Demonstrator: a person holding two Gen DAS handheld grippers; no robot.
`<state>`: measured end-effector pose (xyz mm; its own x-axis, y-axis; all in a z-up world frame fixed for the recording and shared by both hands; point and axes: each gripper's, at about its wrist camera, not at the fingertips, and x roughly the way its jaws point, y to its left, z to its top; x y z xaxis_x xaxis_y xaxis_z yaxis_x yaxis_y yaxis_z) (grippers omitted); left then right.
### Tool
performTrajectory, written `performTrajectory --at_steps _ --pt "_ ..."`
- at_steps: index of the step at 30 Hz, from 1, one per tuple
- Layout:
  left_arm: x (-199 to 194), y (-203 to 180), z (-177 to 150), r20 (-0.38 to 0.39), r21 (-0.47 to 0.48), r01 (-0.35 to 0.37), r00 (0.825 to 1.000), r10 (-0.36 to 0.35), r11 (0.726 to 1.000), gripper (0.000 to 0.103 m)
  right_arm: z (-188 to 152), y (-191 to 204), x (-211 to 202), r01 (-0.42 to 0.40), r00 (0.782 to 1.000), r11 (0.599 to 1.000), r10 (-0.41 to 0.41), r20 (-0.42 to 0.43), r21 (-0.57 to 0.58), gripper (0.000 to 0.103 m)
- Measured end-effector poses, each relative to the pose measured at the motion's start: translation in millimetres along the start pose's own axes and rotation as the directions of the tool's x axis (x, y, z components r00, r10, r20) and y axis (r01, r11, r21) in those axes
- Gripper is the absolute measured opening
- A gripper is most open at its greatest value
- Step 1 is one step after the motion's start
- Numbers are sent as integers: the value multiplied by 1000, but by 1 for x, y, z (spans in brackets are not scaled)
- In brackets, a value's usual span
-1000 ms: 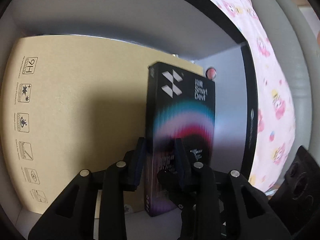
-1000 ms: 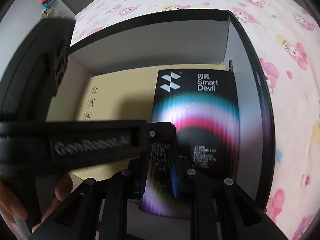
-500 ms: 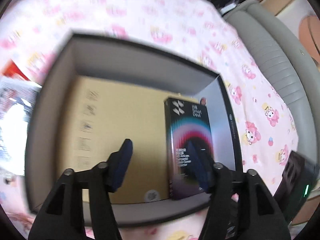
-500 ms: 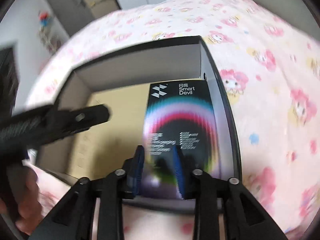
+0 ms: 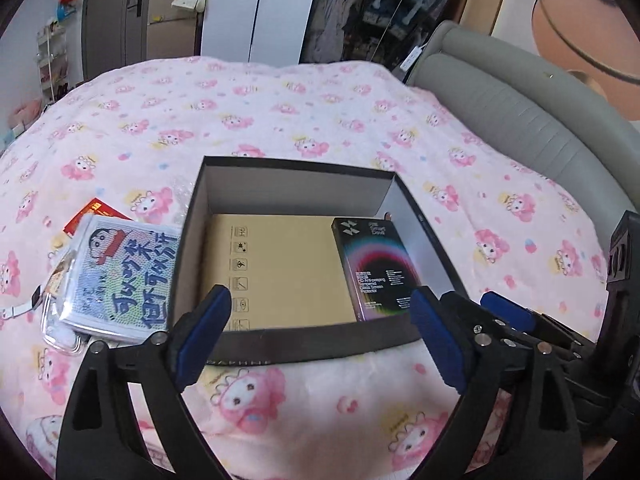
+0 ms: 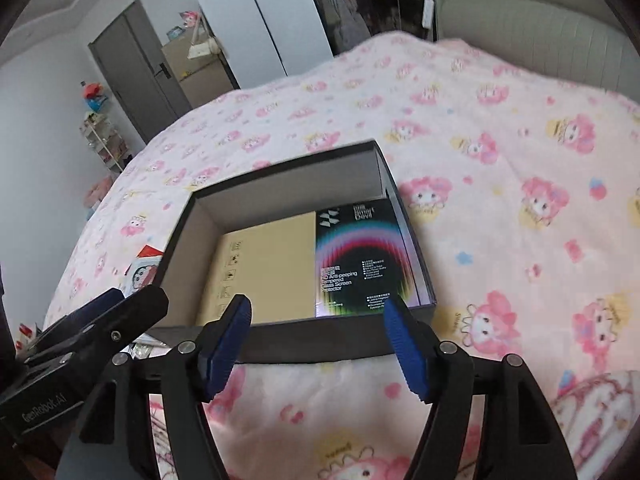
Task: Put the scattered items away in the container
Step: 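Move the left gripper to the Shin-chan bead-art kit and grasp it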
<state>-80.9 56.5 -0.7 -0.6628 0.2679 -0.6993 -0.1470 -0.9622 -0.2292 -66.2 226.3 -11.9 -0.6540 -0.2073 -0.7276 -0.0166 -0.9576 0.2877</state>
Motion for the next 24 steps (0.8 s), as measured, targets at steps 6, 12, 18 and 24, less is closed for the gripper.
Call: performTrajectory --at_steps 6,12,18,24 --pt "-20 20 -3 2 -41 48 999 -48 998 95 -8 23 -23 12 999 999 -11 31 -32 66" --pt "-50 50 -10 25 -50 35 999 -34 998 95 -16 53 -26 -58 998 996 58 0 -70 66" --pt "-64 78 -16 33 -103 18 999 -14 994 95 -20 92 -18 -82 997 988 80 -21 -131 66" --pt "-74 124 -27 23 -174 -21 999 25 985 95 -27 133 4 -120 992 976 109 -69 -182 66"
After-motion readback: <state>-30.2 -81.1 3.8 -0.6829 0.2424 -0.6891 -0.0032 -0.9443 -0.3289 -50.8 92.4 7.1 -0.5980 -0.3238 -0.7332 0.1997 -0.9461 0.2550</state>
